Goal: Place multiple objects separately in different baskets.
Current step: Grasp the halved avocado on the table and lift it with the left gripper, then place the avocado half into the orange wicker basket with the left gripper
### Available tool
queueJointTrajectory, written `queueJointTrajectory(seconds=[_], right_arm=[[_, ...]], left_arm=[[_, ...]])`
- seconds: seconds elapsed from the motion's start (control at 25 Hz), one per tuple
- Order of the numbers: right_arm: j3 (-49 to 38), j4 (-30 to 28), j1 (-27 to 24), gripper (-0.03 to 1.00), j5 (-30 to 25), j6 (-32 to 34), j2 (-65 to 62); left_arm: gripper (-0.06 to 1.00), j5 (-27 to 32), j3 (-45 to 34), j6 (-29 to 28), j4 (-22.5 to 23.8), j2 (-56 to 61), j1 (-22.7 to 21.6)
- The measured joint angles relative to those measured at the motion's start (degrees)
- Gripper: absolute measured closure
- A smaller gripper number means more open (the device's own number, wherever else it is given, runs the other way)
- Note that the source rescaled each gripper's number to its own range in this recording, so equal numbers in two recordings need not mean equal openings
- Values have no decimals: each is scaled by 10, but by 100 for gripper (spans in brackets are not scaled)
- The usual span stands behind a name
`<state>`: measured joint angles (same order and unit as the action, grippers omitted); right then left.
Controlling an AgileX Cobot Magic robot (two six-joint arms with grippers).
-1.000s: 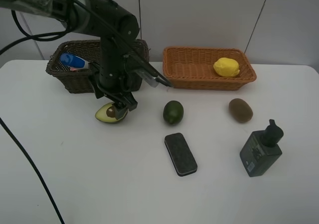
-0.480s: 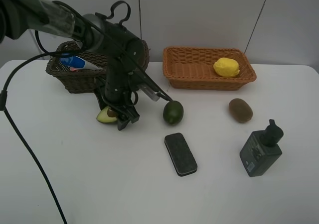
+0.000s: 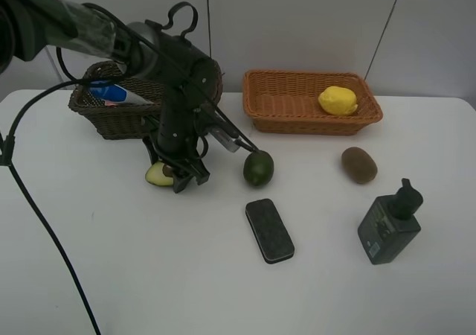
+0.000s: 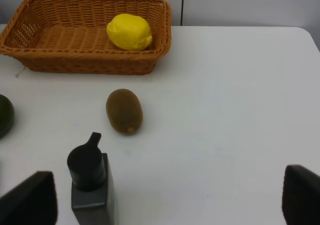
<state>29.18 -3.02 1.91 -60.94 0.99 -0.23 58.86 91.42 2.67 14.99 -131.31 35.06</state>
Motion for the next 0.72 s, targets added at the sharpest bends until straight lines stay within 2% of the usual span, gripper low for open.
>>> queueJointTrajectory(seconds=[0.16,0.28,0.36,0.44,0.6,0.72], right_arm=[[0,0,0,-1,0,0,0],[0,0,0,-1,0,0,0],[0,0,0,-1,0,0,0],[0,0,0,-1,0,0,0],[0,0,0,-1,0,0,0],[0,0,0,-1,0,0,0]], left_arm=[[27,50,56,-1,-37,13,0],[27,81,136,6,-90,34,0],[27,81,196,12,-136,40,0],[27,44,249,17,-178,40,0],[27,-103,295,19,-254,36,0],[27,-212,299,19,-291,15,0]])
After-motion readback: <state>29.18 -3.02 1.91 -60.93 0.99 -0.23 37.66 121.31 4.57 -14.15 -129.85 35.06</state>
